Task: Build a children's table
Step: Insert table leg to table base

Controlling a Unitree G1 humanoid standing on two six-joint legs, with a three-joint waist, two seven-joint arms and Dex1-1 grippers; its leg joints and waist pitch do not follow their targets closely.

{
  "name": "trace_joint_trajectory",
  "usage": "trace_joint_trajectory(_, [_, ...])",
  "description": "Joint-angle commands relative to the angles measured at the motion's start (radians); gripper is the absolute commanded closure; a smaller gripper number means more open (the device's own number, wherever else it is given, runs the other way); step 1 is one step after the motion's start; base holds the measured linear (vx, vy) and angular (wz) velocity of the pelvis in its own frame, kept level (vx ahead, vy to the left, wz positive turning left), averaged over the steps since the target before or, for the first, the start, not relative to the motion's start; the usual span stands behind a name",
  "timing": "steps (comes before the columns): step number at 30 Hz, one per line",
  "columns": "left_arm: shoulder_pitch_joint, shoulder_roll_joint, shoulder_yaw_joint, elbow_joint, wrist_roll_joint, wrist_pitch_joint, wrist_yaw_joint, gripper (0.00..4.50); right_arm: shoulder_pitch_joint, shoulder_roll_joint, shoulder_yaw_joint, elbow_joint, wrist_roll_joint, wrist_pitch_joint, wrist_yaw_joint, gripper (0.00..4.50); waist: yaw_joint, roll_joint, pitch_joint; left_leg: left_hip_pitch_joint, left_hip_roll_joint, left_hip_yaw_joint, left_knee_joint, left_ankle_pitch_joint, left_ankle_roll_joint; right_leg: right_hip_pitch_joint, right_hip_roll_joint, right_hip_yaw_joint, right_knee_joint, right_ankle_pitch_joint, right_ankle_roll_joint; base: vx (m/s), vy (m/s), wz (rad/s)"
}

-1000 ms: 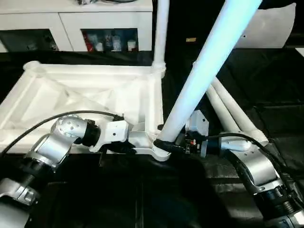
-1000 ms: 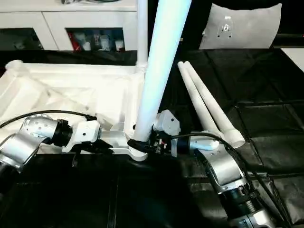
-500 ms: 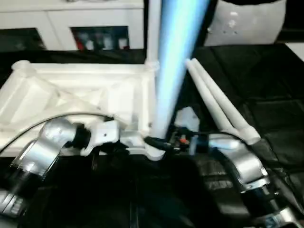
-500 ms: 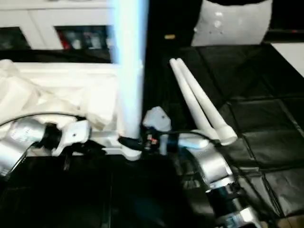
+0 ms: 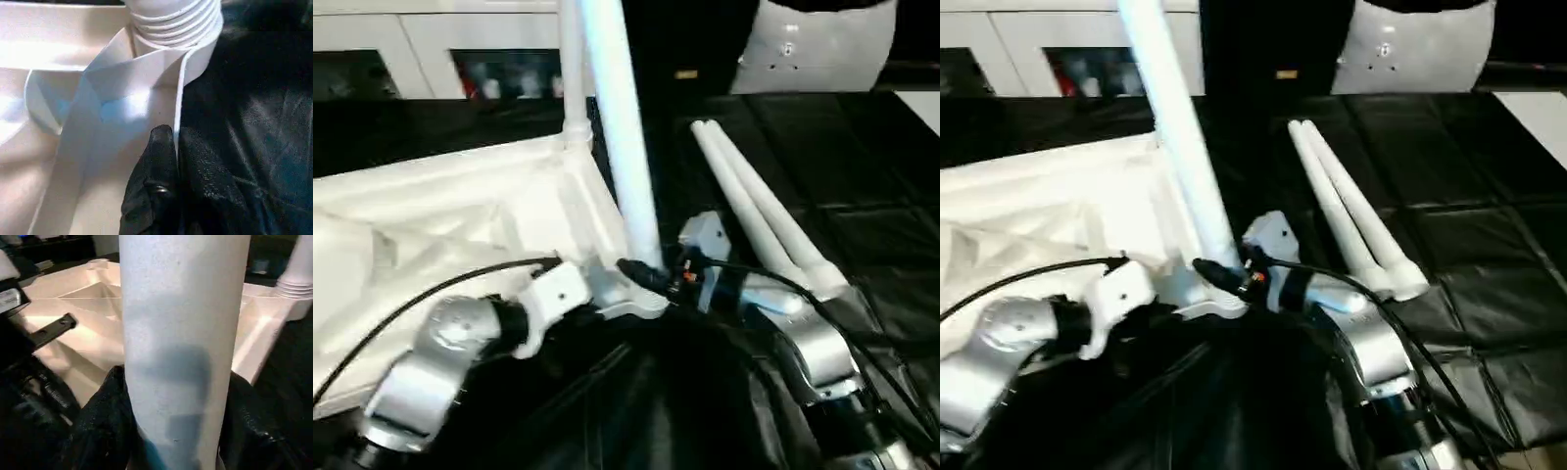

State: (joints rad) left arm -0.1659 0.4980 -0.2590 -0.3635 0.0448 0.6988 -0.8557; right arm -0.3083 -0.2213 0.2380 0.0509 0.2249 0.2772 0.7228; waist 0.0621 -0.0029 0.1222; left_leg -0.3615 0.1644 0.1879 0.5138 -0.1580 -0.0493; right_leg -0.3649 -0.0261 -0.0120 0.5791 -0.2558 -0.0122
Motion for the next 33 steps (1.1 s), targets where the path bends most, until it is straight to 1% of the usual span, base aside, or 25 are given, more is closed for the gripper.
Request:
trace_joint_trajectory(1, [-0.041,-0.069,0.009,-0.032,0.030,0.068,0.147,4.50,0.111,0.014,0.072,0.138,-0.063,0.107,-0.032,2.61,-0.003,0.007,-0.013,0.016,0.080,-0.040,-0.069,-0.346,-0.013,-0.012,-0.113,0.063,-0.092,-0.361,-0.125,0.000,0.000,0.00])
trace_joint_trajectory(2, [-0.044,-0.083,0.005,-0.035,0.036,0.079,0.159,4.50,0.118,0.024,0.063,0.137,-0.063,0.093,-0.047,2.61,-0.001,0.007,-0.012,0.017,0.081,-0.042,-0.069,-0.354,-0.015,-0.013,-0.115,0.063,-0.096,-0.381,-0.121,0.000,0.000,0.00])
trace_joint_trajectory(3, [-0.046,-0.091,0.000,-0.038,0.049,0.090,0.167,4.50,0.125,0.033,0.055,0.133,-0.060,0.087,-0.066,2.61,0.000,0.007,-0.016,0.018,0.081,-0.043,-0.069,-0.358,-0.018,-0.014,-0.115,0.063,-0.096,-0.386,-0.115,0.000,0.000,0.00])
trace_joint_trajectory(5, [-0.047,-0.089,-0.004,-0.034,0.059,0.086,0.167,4.50,0.132,0.039,0.045,0.129,-0.054,0.081,-0.077,2.61,0.000,0.006,-0.017,0.015,0.079,-0.043,-0.068,-0.354,-0.016,-0.012,-0.112,0.062,-0.095,-0.365,-0.111,0.000,0.000,0.00])
trace_joint_trajectory(6, [-0.049,-0.071,-0.009,-0.022,0.071,0.063,0.160,4.50,0.140,0.045,0.029,0.122,-0.048,0.060,-0.090,2.61,0.002,0.012,-0.022,0.019,0.080,-0.042,-0.066,-0.349,-0.015,-0.013,-0.112,0.063,-0.095,-0.340,-0.111,0.000,0.000,0.00])
trace_joint_trajectory(7, [-0.049,-0.047,-0.007,-0.010,0.074,0.041,0.145,4.50,0.146,0.050,0.011,0.115,-0.037,0.043,-0.096,2.61,0.004,0.016,-0.022,0.019,0.080,-0.042,-0.065,-0.351,-0.015,-0.015,-0.112,0.063,-0.096,-0.329,-0.110,0.000,0.000,0.00])
trace_joint_trajectory(9, [-0.053,-0.008,0.001,0.012,0.075,0.010,0.128,4.50,0.153,0.055,-0.021,0.106,-0.020,0.000,-0.109,2.61,0.005,0.011,-0.028,0.016,0.078,-0.042,-0.065,-0.345,-0.015,-0.009,-0.107,0.060,-0.090,-0.285,-0.108,0.000,0.000,0.00])
trace_joint_trajectory(10, [-0.056,0.010,0.008,0.023,0.068,-0.012,0.113,4.50,0.157,0.055,-0.038,0.100,-0.003,-0.013,-0.102,2.61,0.007,0.015,-0.030,0.017,0.078,-0.042,-0.064,-0.343,-0.015,-0.009,-0.107,0.060,-0.090,-0.273,-0.111,0.000,0.000,0.00])
trace_joint_trajectory(11, [-0.058,0.020,0.012,0.030,0.063,-0.026,0.103,4.50,0.161,0.055,-0.048,0.095,0.007,-0.020,-0.096,2.61,0.007,0.012,-0.031,0.017,0.077,-0.040,-0.061,-0.336,-0.008,-0.008,-0.106,0.060,-0.089,-0.252,-0.115,0.000,0.000,0.00])
trace_joint_trajectory(12, [-0.061,0.032,0.018,0.041,0.057,-0.053,0.090,4.50,0.164,0.052,-0.060,0.094,0.015,-0.032,-0.090,2.61,0.008,0.014,-0.034,0.012,0.077,-0.040,-0.061,-0.310,-0.005,-0.003,-0.105,0.057,-0.084,-0.210,-0.123,0.000,0.000,0.00])
trace_joint_trajectory(14, [-0.065,0.051,0.028,0.061,0.049,-0.097,0.069,4.50,0.173,0.050,-0.086,0.096,0.029,-0.050,-0.075,2.61,0.006,0.016,-0.039,0.011,0.078,-0.038,-0.058,-0.276,-0.003,0.001,-0.101,0.054,-0.075,-0.133,-0.141,0.000,0.000,0.00])
trace_joint_trajectory(15, [-0.067,0.058,0.033,0.071,0.043,-0.118,0.058,4.50,0.177,0.047,-0.097,0.100,0.036,-0.058,-0.067,2.61,0.007,0.014,-0.041,0.011,0.076,-0.037,-0.055,-0.263,0.001,0.003,-0.101,0.052,-0.075,-0.115,-0.143,0.000,0.000,0.00])
trace_joint_trajectory(16, [-0.069,0.069,0.039,0.087,0.032,-0.149,0.046,4.50,0.181,0.045,-0.112,0.107,0.045,-0.070,-0.058,2.61,0.008,0.012,-0.046,0.008,0.073,-0.035,-0.049,-0.220,0.013,0.008,-0.102,0.052,-0.068,-0.059,-0.150,0.000,0.000,0.00])
trace_joint_trajectory(18, [-0.076,0.100,0.037,0.128,0.014,-0.230,0.018,4.50,0.185,0.038,-0.131,0.115,0.065,-0.099,-0.035,2.61,0.010,0.016,-0.052,0.003,0.072,-0.033,-0.042,-0.160,0.037,0.016,-0.102,0.048,-0.058,0.029,-0.160,0.000,0.000,0.00])
trace_joint_trajectory(19, [-0.078,0.108,0.036,0.140,0.009,-0.247,0.011,4.50,0.185,0.038,-0.136,0.115,0.074,-0.102,-0.031,2.61,0.012,0.019,-0.057,0.004,0.071,-0.034,-0.038,-0.150,0.040,0.017,-0.100,0.046,-0.056,0.047,-0.162,0.000,0.000,0.00])
trace_joint_trajectory(20, [-0.083,0.120,0.039,0.161,-0.003,-0.269,-0.002,4.50,0.181,0.037,-0.146,0.113,0.091,-0.102,-0.021,2.61,0.009,0.019,-0.060,0.005,0.072,-0.032,-0.037,-0.143,0.040,0.019,-0.099,0.045,-0.051,0.081,-0.170,0.000,0.000,0.00])
trace_joint_trajectory(22, [-0.091,0.121,0.054,0.181,-0.023,-0.280,-0.013,4.50,0.172,0.033,-0.152,0.101,0.112,-0.097,-0.003,2.61,0.009,0.018,-0.060,0.006,0.071,-0.032,-0.034,-0.138,0.044,0.019,-0.098,0.043,-0.047,0.098,-0.181,0.000,0.000,0.00])
trace_joint_trajectory(23, [-0.094,0.123,0.056,0.190,-0.027,-0.287,-0.017,4.50,0.169,0.031,-0.152,0.098,0.119,-0.095,0.004,2.61,0.008,0.020,-0.065,0.006,0.072,-0.031,-0.031,-0.131,0.044,0.023,-0.099,0.043,-0.044,0.111,-0.189,0.000,0.000,0.00])
trace_joint_trajectory(25, [-0.096,0.137,0.054,0.210,-0.031,-0.316,-0.032,4.50,0.162,0.025,-0.153,0.096,0.127,-0.099,0.017,2.61,0.006,0.019,-0.066,0.005,0.071,-0.032,-0.029,-0.123,0.048,0.024,-0.099,0.042,-0.041,0.125,-0.197,0.000,0.000,0.00])
trace_joint_trajectory(26, [-0.096,0.140,0.052,0.218,-0.032,-0.327,-0.035,4.50,0.160,0.024,-0.154,0.097,0.129,-0.100,0.020,2.61,0.005,0.020,-0.069,0.005,0.071,-0.031,-0.027,-0.122,0.048,0.026,-0.100,0.042,-0.039,0.129,-0.200,0.000,0.000,0.00])
trace_joint_trajectory(29, [-0.111,0.126,0.076,0.252,-0.051,-0.366,-0.004,4.50,0.149,0.022,-0.159,0.094,0.136,-0.109,0.029,2.61,-0.001,0.018,-0.069,0.002,0.070,-0.031,-0.025,-0.134,0.050,0.027,-0.102,0.043,-0.039,0.101,-0.213,0.000,0.000,0.00])
trace_joint_trajectory(30, [-0.119,0.115,0.092,0.255,-0.082,-0.366,-0.013,4.50,0.143,0.023,-0.161,0.085,0.144,-0.103,0.029,2.61,0.001,0.018,-0.071,0.004,0.068,-0.029,-0.022,-0.142,0.045,0.026,-0.102,0.044,-0.039,0.066,-0.219,0.000,0.000,0.00])
trace_joint_trajectory(31, [-0.121,0.114,0.096,0.253,-0.091,-0.364,-0.019,4.22,0.141,0.023,-0.161,0.081,0.146,-0.099,0.028,2.61,0.002,0.019,-0.072,0.005,0.069,-0.028,-0.021,-0.138,0.045,0.025,-0.102,0.044,-0.038,0.066,-0.221,0.000,0.000,0.00])
trace_joint_trajectory(32, [-0.138,0.101,0.135,0.234,-0.175,-0.333,-0.062,4.05,0.118,0.015,-0.155,0.047,0.156,-0.062,0.021,2.61,0.003,0.019,-0.076,0.003,0.068,-0.028,-0.017,-0.113,0.047,0.027,-0.099,0.044,-0.031,0.100,-0.225,0.000,0.000,0.00])
trace_joint_trajectory(33, [-0.141,0.099,0.143,0.230,-0.191,-0.327,-0.068,3.94,0.114,0.012,-0.153,0.041,0.157,-0.055,0.020,2.61,0.003,0.019,-0.080,0.001,0.067,-0.029,-0.014,-0.089,0.050,0.028,-0.097,0.044,-0.026,0.134,-0.228,0.000,0.000,0.00])
